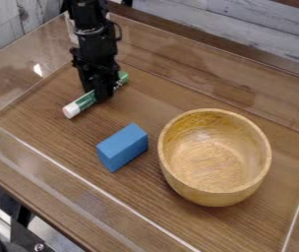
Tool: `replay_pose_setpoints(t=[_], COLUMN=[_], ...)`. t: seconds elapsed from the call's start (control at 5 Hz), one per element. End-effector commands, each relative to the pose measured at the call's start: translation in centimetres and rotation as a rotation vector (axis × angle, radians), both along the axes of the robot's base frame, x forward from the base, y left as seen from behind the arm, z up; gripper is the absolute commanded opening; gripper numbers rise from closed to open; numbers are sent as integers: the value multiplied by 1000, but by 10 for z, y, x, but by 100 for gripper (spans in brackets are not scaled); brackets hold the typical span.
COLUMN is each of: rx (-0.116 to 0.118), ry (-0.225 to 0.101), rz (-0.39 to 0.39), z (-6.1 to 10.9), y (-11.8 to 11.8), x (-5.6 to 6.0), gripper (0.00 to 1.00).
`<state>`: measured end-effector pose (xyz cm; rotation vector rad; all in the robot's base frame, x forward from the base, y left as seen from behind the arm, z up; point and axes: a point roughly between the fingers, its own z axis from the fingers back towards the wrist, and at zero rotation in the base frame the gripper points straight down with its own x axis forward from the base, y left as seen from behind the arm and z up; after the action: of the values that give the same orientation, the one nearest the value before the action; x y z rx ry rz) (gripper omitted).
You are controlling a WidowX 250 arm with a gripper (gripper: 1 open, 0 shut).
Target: Put the green marker in the brown bowl
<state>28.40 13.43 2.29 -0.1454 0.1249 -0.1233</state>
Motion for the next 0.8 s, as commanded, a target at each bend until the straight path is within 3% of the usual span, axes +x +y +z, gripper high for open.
replay_pose_setpoints(t=[0.0,0.6], rx=[22,23], ry=[-37,-24], rz=[-8,-11], z=[19,29], y=[0,-4], x=[5,5], gripper=[0,0])
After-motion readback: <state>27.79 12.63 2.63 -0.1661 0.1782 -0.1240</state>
